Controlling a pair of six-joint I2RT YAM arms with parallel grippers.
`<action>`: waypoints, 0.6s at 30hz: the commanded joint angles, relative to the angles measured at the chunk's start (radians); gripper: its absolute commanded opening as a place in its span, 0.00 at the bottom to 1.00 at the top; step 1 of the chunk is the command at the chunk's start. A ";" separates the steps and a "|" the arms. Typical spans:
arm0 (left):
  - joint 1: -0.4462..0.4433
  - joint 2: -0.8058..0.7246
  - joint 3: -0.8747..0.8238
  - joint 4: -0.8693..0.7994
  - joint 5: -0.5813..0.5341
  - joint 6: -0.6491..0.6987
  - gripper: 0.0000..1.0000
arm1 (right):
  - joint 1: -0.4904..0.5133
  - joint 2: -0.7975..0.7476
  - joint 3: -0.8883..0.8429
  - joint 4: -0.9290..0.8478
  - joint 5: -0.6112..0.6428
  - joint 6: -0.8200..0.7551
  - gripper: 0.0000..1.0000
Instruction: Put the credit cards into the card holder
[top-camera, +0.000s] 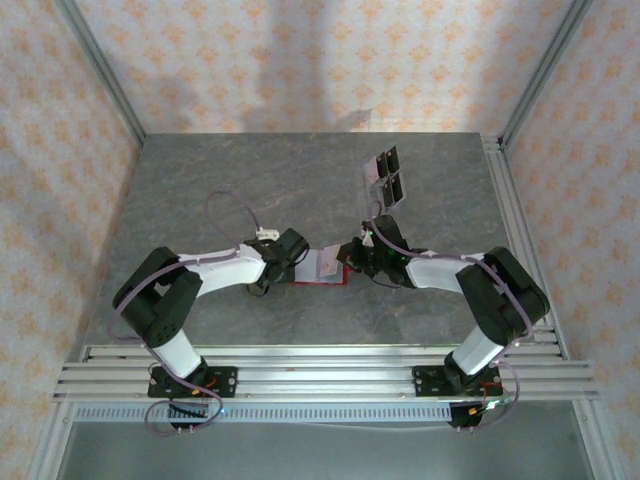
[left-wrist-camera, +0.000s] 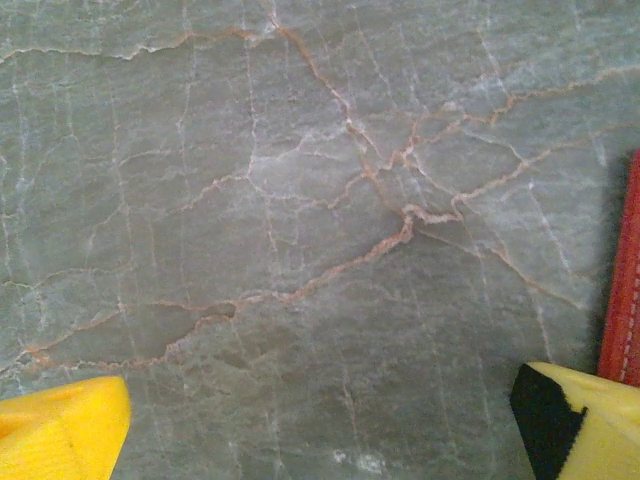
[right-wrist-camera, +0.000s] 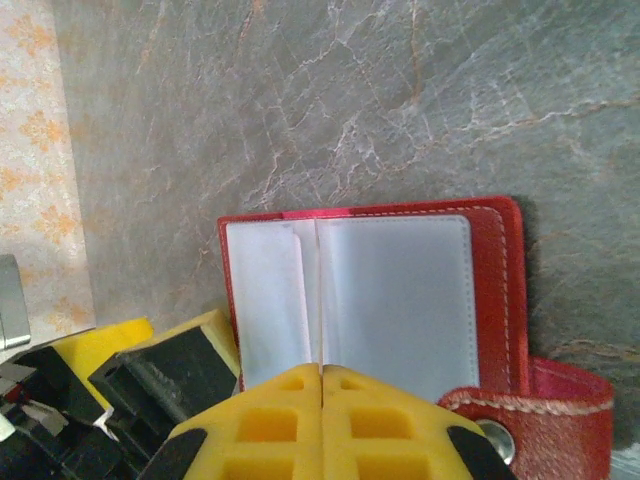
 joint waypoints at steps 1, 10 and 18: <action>-0.029 -0.043 -0.028 -0.038 -0.006 -0.032 1.00 | -0.007 -0.029 0.015 -0.023 0.004 -0.031 0.00; -0.031 -0.100 0.033 -0.074 -0.063 0.001 1.00 | -0.017 -0.039 0.027 -0.047 -0.017 -0.070 0.00; -0.029 -0.068 0.080 0.023 0.035 0.080 1.00 | -0.020 -0.046 0.043 -0.052 -0.039 -0.091 0.00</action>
